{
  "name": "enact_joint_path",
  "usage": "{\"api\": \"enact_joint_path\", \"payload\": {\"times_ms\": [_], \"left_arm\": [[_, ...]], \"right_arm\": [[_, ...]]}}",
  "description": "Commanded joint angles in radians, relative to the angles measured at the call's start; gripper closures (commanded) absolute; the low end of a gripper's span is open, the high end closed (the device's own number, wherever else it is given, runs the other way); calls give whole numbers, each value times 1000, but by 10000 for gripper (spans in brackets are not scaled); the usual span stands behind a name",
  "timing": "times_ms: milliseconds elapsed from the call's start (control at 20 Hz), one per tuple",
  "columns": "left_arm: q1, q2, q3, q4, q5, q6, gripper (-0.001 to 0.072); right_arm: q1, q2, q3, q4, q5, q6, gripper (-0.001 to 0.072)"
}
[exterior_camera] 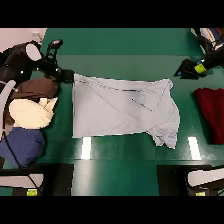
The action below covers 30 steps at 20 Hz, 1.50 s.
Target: Fold the shirts.
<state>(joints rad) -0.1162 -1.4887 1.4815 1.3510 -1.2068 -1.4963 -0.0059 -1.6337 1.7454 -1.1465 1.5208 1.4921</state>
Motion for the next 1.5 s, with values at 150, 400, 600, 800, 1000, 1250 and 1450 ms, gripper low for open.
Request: {"api": "enact_joint_path", "payload": {"times_ms": [150,400,600,800,1000,1250,1450], "left_arm": [[1,273,-448,15,-109,11,281],[0,431,-766,-159,-45,8,280],[0,436,-860,-232,9,9,280],[0,436,-921,-317,90,12,280],[0,435,-936,-323,146,11,283],[0,436,-928,-322,125,13,686],[0,455,-818,-279,61,38,686]], "right_arm": [[-34,314,-405,45,5,-73,272],[-33,468,-583,82,-82,-79,272],[-34,522,-624,82,-81,-79,272],[-33,530,-623,82,-80,-79,273],[-34,530,-623,81,-80,-78,272],[-40,530,-624,52,-45,-78,272],[-140,562,-732,-33,-26,-77,272]]}}
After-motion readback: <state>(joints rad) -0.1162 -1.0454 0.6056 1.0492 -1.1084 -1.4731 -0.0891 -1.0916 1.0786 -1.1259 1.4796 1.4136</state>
